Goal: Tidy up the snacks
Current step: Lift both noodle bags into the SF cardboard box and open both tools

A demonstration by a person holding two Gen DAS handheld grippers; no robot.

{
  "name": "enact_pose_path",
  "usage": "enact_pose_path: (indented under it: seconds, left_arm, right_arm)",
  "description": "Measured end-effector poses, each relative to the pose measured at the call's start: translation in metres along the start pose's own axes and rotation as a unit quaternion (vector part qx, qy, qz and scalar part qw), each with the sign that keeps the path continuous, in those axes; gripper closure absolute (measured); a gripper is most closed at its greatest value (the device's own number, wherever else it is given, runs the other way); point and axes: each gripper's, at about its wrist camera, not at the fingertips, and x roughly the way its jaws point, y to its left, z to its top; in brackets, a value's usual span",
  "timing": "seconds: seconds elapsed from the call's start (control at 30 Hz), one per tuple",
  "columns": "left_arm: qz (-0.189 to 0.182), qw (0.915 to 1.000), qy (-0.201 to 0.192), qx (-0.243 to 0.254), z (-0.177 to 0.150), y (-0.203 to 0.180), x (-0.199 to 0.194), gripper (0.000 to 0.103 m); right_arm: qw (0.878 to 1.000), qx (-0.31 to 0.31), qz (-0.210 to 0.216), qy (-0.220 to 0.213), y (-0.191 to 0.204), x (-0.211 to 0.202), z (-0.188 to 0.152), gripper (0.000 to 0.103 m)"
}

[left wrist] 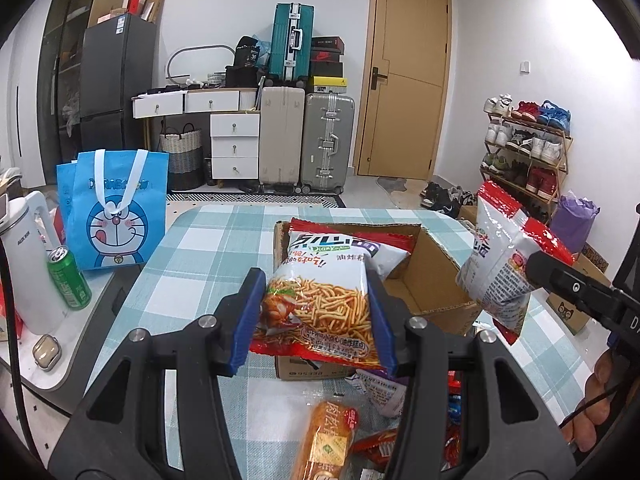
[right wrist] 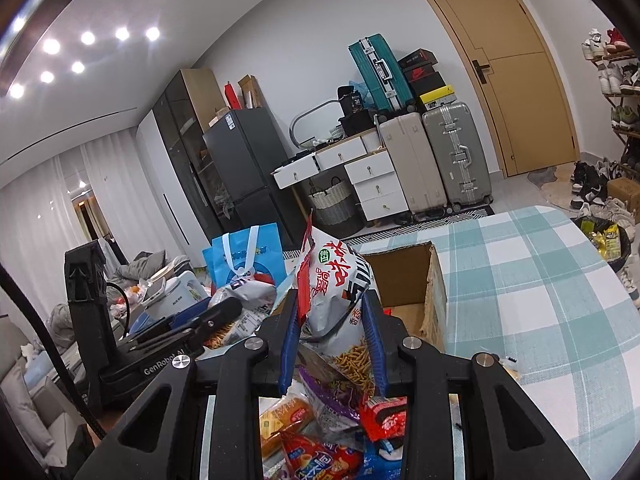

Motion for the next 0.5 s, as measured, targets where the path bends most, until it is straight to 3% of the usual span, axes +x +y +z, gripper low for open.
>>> enact_pose_path:
  seconds: [0.5]
  left_arm:
    - [0.02, 0.9991, 0.036, -0.008, 0.003, 0.002, 0.059, 0.056]
  right_arm:
    - [0.999, 0.025, -0.012, 0.029, -0.003, 0.047, 0.011, 0.072]
